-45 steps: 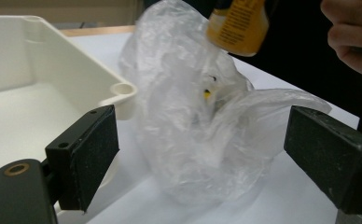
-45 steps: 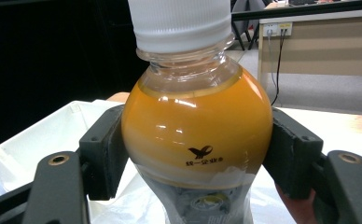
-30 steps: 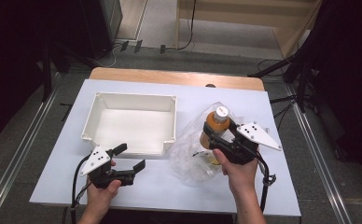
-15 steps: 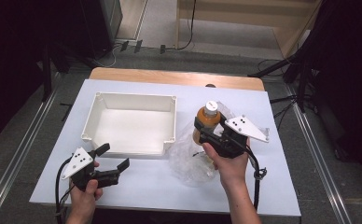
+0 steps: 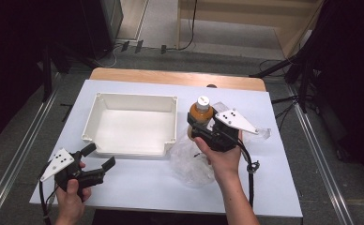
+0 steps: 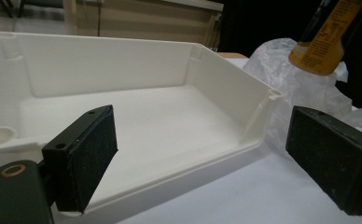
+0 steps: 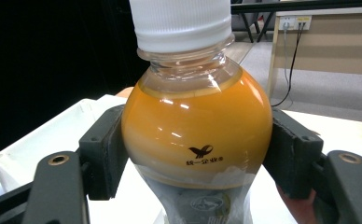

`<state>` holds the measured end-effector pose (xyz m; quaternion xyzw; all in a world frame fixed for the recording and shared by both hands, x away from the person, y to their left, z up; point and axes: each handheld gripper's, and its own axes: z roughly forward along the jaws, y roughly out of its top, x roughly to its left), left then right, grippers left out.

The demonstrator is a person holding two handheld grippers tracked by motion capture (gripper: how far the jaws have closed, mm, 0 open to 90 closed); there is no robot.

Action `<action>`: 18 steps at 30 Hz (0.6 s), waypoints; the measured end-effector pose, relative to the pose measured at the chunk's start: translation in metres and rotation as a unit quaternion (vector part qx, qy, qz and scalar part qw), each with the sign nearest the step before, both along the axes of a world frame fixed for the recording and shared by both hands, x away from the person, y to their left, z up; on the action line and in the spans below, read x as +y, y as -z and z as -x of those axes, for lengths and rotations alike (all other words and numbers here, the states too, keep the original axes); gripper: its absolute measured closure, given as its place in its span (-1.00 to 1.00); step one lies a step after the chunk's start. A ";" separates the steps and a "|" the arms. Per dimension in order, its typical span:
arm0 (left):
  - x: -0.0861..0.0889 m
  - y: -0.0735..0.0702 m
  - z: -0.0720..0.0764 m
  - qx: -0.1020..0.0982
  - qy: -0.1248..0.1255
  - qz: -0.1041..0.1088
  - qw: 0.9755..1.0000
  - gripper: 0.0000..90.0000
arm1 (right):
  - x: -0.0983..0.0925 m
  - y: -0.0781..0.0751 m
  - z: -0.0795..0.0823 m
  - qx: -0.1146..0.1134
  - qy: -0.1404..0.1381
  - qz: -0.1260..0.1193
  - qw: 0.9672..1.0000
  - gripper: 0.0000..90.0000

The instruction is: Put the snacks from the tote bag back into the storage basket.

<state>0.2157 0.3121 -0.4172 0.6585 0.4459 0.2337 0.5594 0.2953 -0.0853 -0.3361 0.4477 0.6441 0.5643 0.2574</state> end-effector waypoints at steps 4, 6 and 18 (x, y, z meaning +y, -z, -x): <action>0.014 -0.002 -0.001 -0.002 -0.013 0.014 1.000 -0.80 | 0.007 0.000 -0.003 0.002 -0.005 -0.003 1.000 -0.30; 0.018 -0.003 -0.001 -0.002 -0.018 0.019 1.000 -0.80 | 0.010 -0.001 -0.004 0.002 -0.003 -0.001 1.000 -0.30; 0.030 -0.002 -0.004 0.006 -0.035 0.006 0.999 -0.79 | 0.034 0.002 -0.017 0.010 -0.012 -0.002 1.000 -0.30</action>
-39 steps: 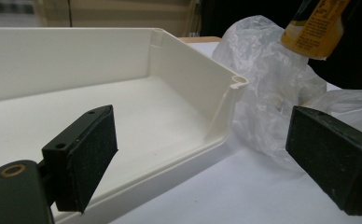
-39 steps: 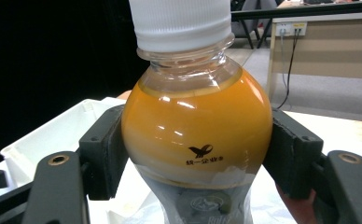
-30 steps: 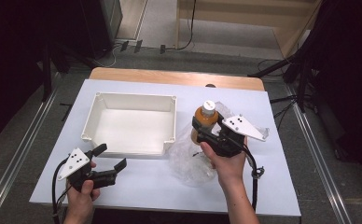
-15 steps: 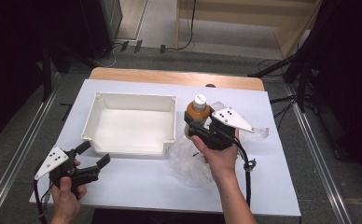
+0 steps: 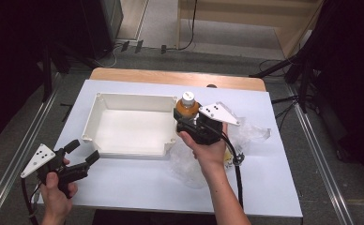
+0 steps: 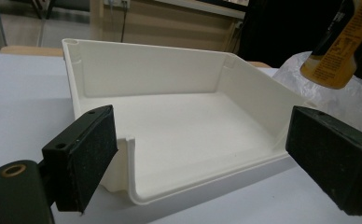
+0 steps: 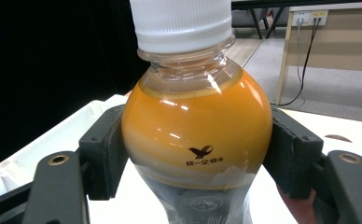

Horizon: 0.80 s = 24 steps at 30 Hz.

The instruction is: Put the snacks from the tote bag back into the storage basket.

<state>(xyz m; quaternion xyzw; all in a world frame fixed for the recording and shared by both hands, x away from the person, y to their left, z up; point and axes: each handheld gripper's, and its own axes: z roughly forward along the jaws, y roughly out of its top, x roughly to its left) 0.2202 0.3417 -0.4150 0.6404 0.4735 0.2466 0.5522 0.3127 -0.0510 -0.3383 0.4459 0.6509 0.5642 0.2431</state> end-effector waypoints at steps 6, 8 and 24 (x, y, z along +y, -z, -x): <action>-0.003 0.000 -0.002 0.003 0.003 -0.004 1.000 -0.79 | 0.009 0.002 -0.006 -0.002 -0.004 -0.001 1.000 -0.30; -0.003 0.000 -0.002 0.004 0.004 -0.005 1.000 -0.79 | 0.010 0.002 -0.008 -0.003 -0.004 -0.002 1.000 -0.30; -0.011 0.001 -0.005 0.008 0.014 -0.016 1.000 -0.79 | 0.022 0.007 -0.022 0.002 -0.005 -0.003 1.000 -0.30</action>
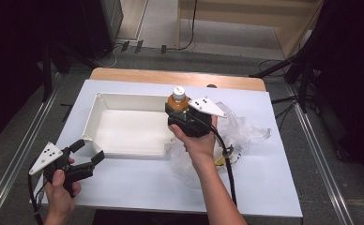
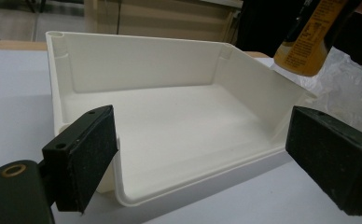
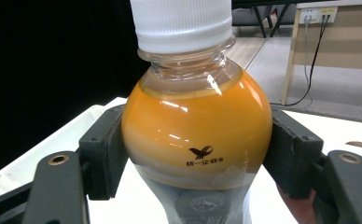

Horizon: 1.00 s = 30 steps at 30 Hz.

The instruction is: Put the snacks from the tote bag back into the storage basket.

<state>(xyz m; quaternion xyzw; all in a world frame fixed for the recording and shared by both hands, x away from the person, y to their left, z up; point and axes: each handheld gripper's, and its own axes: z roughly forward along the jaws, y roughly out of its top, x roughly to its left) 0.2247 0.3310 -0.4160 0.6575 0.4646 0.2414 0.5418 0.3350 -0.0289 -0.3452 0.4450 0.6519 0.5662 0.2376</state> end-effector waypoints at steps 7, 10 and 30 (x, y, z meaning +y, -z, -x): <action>0.000 -0.001 0.000 -0.002 0.000 -0.003 1.000 -0.79 | 0.008 0.002 -0.005 0.005 -0.002 -0.004 1.000 -0.30; 0.001 -0.001 -0.001 -0.003 0.001 -0.002 1.000 -0.79 | 0.012 0.003 -0.007 0.005 -0.004 -0.006 1.000 -0.30; 0.000 -0.001 -0.001 -0.001 0.002 0.000 1.000 -0.79 | 0.025 0.006 -0.016 0.009 -0.012 -0.006 1.000 -0.30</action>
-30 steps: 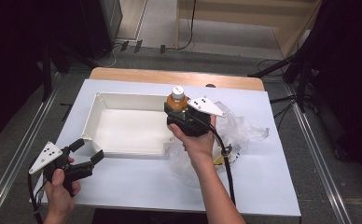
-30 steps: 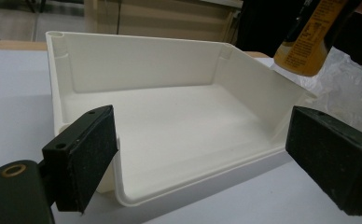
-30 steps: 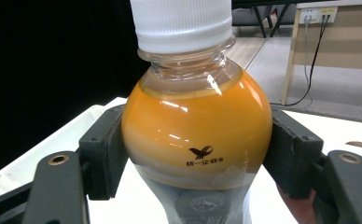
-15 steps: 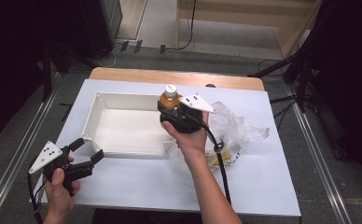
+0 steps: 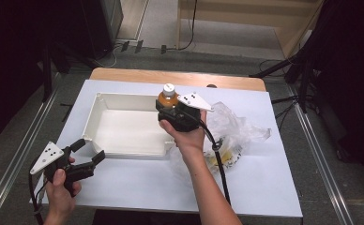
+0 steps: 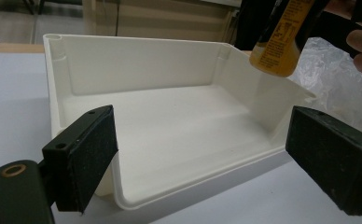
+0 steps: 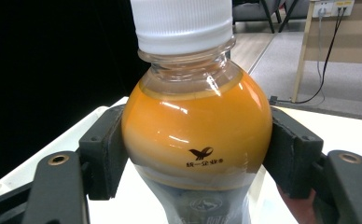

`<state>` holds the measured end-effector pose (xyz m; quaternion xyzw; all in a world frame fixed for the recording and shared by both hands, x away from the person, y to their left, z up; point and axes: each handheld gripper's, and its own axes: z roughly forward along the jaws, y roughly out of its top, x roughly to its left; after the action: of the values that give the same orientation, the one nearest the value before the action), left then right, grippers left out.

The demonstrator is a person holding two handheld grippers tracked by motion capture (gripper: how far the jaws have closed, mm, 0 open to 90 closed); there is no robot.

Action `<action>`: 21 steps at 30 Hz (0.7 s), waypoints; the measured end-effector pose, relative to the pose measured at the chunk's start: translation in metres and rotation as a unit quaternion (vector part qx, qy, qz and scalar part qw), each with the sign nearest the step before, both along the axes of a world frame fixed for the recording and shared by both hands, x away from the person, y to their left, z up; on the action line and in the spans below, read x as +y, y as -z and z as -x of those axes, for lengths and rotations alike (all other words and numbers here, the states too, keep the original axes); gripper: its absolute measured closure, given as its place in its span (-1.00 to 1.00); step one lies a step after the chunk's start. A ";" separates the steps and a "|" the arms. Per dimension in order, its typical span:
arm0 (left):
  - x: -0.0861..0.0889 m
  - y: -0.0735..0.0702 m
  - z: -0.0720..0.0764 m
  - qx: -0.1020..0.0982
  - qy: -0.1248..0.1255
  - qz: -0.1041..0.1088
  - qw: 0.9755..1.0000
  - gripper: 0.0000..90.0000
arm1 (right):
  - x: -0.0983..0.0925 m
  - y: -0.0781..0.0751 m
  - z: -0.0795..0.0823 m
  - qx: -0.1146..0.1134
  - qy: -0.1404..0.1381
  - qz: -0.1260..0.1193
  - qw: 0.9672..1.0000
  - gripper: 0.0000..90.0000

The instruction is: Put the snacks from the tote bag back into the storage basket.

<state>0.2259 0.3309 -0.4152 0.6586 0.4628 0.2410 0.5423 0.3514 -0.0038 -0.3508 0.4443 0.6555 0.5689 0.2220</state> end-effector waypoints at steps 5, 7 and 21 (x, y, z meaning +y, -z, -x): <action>0.001 0.000 0.000 0.000 0.001 0.002 1.000 -0.79 | 0.004 0.003 -0.002 0.004 -0.001 0.003 1.000 -0.30; 0.001 0.000 -0.001 0.001 0.001 0.003 1.000 -0.79 | 0.005 0.005 -0.002 0.005 -0.004 0.005 1.000 -0.30; 0.001 0.001 -0.001 0.003 0.002 0.004 1.000 -0.79 | 0.011 0.023 -0.005 0.014 -0.009 0.024 1.000 -0.30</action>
<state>0.2271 0.3322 -0.4166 0.6580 0.4640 0.2357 0.5442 0.3568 0.0068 -0.3741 0.4410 0.6762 0.5483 0.2186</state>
